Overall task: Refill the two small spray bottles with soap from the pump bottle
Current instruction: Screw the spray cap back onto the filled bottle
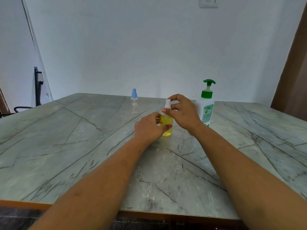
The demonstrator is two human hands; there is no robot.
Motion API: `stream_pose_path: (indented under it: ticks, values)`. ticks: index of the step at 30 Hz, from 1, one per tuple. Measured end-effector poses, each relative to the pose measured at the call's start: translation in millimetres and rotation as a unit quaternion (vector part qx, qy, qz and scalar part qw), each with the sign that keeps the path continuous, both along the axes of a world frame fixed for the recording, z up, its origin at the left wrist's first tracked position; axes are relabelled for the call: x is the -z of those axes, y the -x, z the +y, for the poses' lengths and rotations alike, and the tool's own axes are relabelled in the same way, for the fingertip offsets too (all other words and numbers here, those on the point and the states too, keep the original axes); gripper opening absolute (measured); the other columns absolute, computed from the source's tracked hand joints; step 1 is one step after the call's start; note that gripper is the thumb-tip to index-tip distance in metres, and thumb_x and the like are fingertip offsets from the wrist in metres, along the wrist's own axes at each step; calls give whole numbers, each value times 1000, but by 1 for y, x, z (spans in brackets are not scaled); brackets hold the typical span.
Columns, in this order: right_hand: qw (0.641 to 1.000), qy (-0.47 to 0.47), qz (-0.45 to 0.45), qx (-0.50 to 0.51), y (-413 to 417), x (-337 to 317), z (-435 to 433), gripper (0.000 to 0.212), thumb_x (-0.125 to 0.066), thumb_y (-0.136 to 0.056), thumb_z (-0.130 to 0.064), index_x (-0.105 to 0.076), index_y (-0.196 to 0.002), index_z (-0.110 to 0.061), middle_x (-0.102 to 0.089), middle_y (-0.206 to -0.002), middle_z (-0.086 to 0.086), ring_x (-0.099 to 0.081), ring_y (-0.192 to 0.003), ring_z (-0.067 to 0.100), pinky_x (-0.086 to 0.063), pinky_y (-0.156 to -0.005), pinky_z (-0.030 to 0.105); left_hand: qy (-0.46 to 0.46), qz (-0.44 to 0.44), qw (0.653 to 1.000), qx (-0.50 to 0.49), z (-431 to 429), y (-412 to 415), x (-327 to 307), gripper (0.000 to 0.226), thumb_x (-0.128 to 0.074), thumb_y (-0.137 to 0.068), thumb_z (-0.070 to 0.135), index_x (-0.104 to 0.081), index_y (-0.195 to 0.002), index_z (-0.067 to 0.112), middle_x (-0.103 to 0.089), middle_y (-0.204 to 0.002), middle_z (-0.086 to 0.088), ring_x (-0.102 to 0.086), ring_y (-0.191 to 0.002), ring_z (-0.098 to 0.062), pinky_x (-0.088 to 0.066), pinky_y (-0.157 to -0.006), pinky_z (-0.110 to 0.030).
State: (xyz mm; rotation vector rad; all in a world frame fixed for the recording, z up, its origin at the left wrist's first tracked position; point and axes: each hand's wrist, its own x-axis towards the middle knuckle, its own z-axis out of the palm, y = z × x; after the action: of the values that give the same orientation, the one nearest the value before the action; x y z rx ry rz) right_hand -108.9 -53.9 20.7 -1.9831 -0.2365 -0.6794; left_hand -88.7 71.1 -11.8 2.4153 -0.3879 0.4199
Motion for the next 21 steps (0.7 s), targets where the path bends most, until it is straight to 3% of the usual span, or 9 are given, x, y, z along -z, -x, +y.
stream_pose_path:
  ticks: [5, 9, 11, 15, 21]
  values:
    - [1000, -5, 14, -12, 1, 3, -2, 42, -73, -80, -25, -52, -117, -18, -67, -110, 8, -63, -98, 19, -53, -88, 37, 30, -10, 999, 0, 2, 2, 2, 58, -66, -74, 56, -53, -121, 24, -62, -119, 5, -58, -107, -14, -46, -94, -41]
    - [996, 32, 75, -42, 2, 4, -5, 67, -79, -72, -31, -43, -128, -26, -59, -115, 1, -58, -100, 16, -50, -82, 29, 51, -15, 999, -1, 5, 0, 2, 55, -69, -72, 55, -56, -116, 25, -65, -113, 4, -58, -102, -14, -47, -90, -41]
    - [992, 65, 101, -33, 1, 8, -2, 76, -81, -70, -27, -40, -133, -23, -56, -120, 4, -56, -102, 18, -49, -84, 30, 54, -8, 998, -4, 7, -1, 2, 55, -72, -69, 53, -57, -114, 26, -65, -111, 5, -58, -100, -15, -47, -89, -42]
    - [989, 100, 110, 5, -3, 13, 3, 61, -80, -72, -27, -53, -125, -13, -61, -117, 4, -56, -102, 17, -42, -81, 25, 11, 16, 1000, -1, 9, -2, 3, 63, -79, -66, 44, -53, -121, 27, -62, -119, 6, -56, -106, -16, -44, -94, -44]
    - [990, 44, 130, 26, -12, 6, 8, 59, -83, -68, -23, -59, -120, -9, -64, -111, 5, -59, -96, 16, -43, -77, 25, 54, 62, 996, -19, 25, -5, -9, 58, -79, -69, 23, -53, -121, 27, -60, -124, 9, -53, -114, -13, -41, -99, -44]
